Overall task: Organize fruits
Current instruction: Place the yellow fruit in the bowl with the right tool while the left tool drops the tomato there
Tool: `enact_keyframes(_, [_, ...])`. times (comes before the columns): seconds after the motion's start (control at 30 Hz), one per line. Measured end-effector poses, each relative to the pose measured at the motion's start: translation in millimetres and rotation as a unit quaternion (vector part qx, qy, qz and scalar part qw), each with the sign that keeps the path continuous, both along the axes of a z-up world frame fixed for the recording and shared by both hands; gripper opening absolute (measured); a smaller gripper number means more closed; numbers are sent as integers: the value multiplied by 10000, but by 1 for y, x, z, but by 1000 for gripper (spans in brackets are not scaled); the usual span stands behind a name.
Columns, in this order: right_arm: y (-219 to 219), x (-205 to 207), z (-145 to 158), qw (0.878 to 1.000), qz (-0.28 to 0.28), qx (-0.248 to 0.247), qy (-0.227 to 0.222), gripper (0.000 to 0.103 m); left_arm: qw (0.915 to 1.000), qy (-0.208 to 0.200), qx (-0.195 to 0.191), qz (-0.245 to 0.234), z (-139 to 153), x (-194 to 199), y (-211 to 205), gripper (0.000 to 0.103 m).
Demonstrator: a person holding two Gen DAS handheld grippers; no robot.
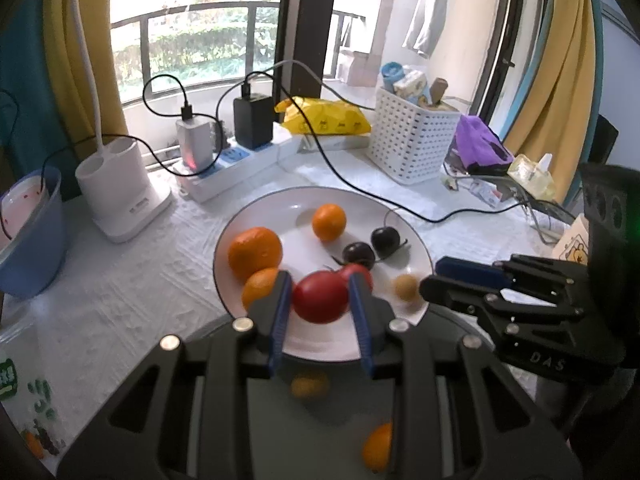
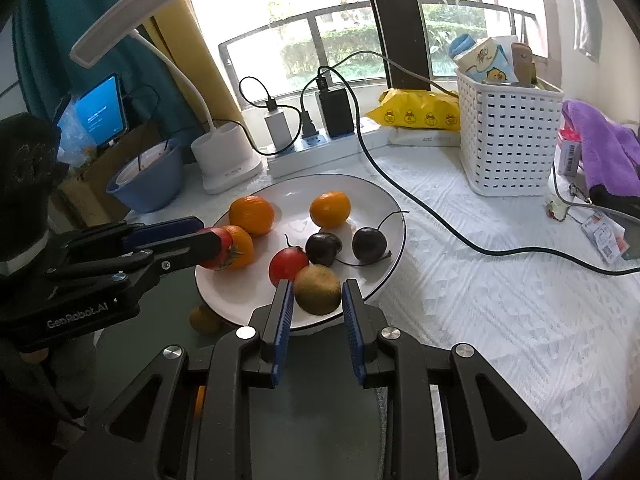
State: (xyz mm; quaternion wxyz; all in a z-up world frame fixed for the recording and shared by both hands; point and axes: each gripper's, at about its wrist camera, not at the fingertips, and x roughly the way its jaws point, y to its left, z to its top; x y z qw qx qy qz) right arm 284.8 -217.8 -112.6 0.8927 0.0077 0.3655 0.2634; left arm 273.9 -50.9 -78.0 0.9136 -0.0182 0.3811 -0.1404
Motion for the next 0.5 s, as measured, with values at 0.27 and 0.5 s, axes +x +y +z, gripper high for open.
enact_keyframes(0.27, [0, -1, 1, 10000, -20, -52, -24, 27, 9999, -102, -15, 101, 3, -2, 3, 46])
enact_keyframes(0.5, [3, -8, 6, 9999, 1, -72, -79, 27, 9997, -182, -44, 137, 10, -11, 7, 46])
